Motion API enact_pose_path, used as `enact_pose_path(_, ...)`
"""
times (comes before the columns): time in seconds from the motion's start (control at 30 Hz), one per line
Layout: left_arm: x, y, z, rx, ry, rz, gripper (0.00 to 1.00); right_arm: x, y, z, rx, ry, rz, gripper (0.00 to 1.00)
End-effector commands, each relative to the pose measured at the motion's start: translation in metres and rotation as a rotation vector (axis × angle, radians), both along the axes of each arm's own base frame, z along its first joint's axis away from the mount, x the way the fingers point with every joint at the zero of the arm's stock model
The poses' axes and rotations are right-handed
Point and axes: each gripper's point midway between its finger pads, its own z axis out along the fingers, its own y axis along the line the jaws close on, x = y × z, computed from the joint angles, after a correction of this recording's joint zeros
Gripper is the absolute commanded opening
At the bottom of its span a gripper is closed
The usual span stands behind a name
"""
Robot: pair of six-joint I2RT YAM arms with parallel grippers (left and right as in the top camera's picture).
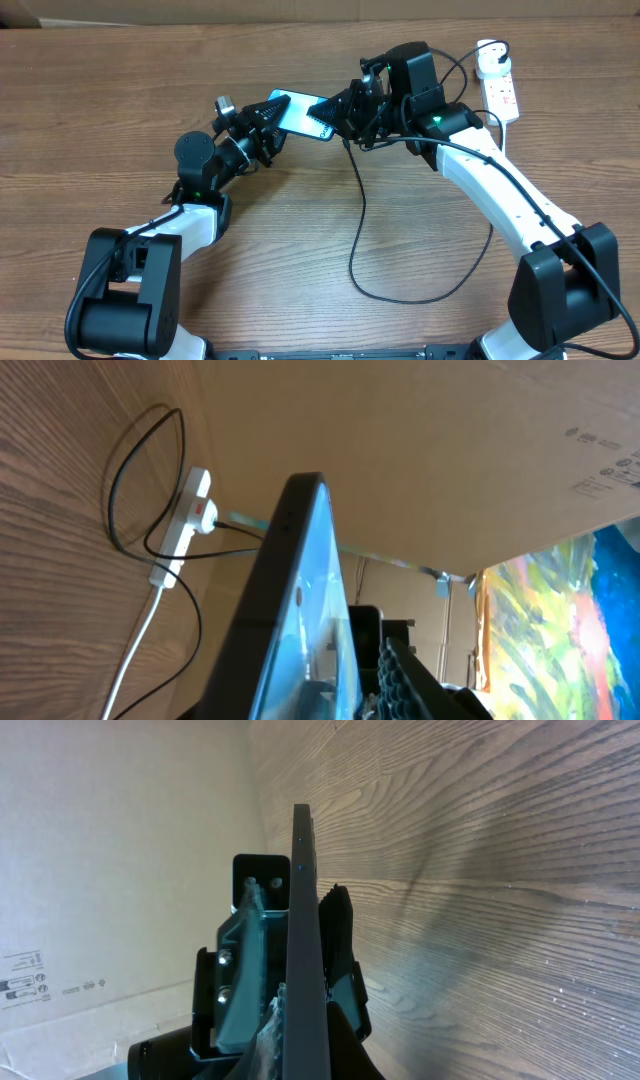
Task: Plug charger to phone and switch on socket
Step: 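Regrasp the phone's bottom edge with the left gripper from the right gripper, then release the phone from the right gripper and hold it with the left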
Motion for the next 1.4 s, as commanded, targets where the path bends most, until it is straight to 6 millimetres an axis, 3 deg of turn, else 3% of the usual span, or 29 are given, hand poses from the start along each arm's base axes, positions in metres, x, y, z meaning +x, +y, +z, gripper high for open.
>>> enact_pose_path(0.0, 0.005, 0.003, 0.004, 0.029, -0.051, 0.03, 0.25, -0.011, 0.006, 0.014, 0.036, -0.005, 0.051, 0.04)
enact_pose_path(0.33, 0.007, 0.005, 0.003, 0.029, -0.043, 0.042, 0.05, -0.013, 0.007, 0.014, 0.043, 0.001, 0.063, 0.04)
enact_pose_path(0.53, 0.007, 0.005, 0.003, 0.029, -0.043, 0.045, 0.04, -0.013, 0.007, 0.014, 0.043, 0.001, 0.062, 0.05)
enact_pose_path(0.67, 0.007, 0.005, 0.003, 0.024, -0.037, 0.045, 0.04, -0.013, 0.006, 0.014, 0.038, -0.011, 0.065, 0.17)
enact_pose_path(0.73, 0.007, 0.005, 0.003, 0.024, -0.038, 0.045, 0.04, -0.011, 0.004, 0.014, 0.035, -0.021, 0.064, 0.29)
enact_pose_path(0.93, 0.008, 0.009, 0.003, 0.024, -0.037, 0.047, 0.05, 0.0, -0.011, 0.014, 0.028, -0.046, 0.038, 0.48)
enact_pose_path(1.1, 0.006, 0.012, 0.003, 0.016, -0.029, 0.026, 0.04, 0.015, -0.035, 0.012, -0.009, -0.13, 0.027, 0.61)
enact_pose_path(1.23, 0.0, 0.013, 0.003, -0.014, 0.003, -0.032, 0.04, 0.029, -0.077, -0.005, -0.111, -0.155, -0.031, 0.64)
enact_pose_path(1.37, -0.012, 0.016, 0.002, -0.062, 0.064, -0.126, 0.04, 0.032, -0.119, -0.028, -0.247, -0.157, -0.055, 0.63)
